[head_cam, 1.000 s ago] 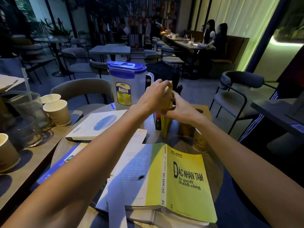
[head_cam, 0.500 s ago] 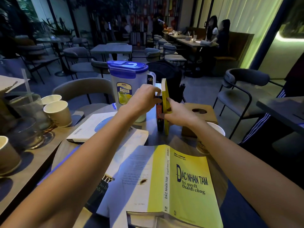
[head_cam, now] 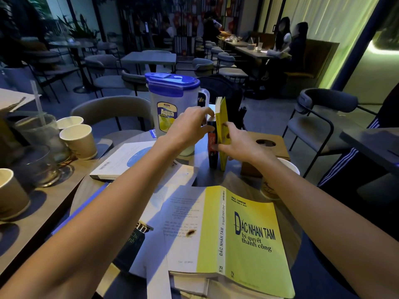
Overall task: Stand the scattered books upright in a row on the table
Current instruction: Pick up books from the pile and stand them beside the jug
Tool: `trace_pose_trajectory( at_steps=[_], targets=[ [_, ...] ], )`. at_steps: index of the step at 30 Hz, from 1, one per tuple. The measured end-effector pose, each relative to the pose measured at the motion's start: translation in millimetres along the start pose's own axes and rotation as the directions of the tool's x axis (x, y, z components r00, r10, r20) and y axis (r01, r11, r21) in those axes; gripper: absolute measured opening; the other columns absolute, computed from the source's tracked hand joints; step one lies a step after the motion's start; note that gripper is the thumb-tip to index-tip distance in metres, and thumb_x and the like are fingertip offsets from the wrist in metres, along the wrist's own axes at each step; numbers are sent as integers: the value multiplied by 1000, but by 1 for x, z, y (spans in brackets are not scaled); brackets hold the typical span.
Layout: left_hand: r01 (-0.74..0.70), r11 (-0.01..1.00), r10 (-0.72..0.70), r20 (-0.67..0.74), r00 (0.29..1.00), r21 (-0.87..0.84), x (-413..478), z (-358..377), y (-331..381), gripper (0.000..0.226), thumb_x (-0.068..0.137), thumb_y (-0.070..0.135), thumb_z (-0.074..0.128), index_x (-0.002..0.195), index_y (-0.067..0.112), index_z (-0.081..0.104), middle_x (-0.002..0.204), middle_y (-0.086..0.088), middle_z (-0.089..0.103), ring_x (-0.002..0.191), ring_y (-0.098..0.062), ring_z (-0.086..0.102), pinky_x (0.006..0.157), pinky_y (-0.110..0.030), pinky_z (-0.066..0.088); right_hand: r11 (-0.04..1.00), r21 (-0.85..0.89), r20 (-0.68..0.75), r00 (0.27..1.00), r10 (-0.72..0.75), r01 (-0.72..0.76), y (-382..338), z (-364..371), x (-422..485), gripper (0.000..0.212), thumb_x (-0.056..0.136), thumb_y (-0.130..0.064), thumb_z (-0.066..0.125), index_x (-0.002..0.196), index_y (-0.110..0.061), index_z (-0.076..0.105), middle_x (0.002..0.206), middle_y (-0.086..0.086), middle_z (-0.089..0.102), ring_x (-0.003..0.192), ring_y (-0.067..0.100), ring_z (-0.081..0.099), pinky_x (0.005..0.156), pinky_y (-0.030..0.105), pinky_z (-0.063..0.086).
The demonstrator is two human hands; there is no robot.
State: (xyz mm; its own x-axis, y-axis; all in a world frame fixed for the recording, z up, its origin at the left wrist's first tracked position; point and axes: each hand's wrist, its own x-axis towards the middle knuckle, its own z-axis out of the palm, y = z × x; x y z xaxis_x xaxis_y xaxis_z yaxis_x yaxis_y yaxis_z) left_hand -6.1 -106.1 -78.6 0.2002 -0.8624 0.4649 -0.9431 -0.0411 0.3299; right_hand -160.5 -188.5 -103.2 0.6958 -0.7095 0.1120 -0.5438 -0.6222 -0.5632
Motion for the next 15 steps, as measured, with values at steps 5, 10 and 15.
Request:
trace_pose_trajectory(
  at_steps=[5, 10, 15],
  targets=[
    [-5, 1000, 5, -24, 1000, -9, -2, -5, 0, 39, 89, 28, 71, 125, 19, 60, 109, -4, 66, 91, -18, 66, 84, -41, 58, 999, -43, -43, 999, -10, 8, -2, -5, 1, 90, 88, -42, 73, 157, -18, 20, 128, 8, 56, 88, 20, 66, 80, 45, 61],
    [-13, 1000, 12, -43, 999, -16, -10, -18, 0, 34, 90, 28, 69, 121, 17, 60, 105, -3, 68, 88, -15, 66, 78, -32, 58, 994, -107, -137, 989, -51, 37, -10, -13, -2, 58, 86, -46, 74, 125, -16, 44, 109, 6, 58, 91, 22, 64, 71, 44, 61],
    [-43, 996, 53, 129, 990, -78, -39, -38, 3, 23, 95, 29, 63, 112, 14, 66, 99, -1, 69, 87, -13, 65, 76, -25, 54, 981, -98, 33, 986, -165, 168, -30, -18, -28, 25, 94, -41, 66, 100, -18, 60, 89, 0, 64, 77, 17, 63, 68, 35, 57]
  ],
)
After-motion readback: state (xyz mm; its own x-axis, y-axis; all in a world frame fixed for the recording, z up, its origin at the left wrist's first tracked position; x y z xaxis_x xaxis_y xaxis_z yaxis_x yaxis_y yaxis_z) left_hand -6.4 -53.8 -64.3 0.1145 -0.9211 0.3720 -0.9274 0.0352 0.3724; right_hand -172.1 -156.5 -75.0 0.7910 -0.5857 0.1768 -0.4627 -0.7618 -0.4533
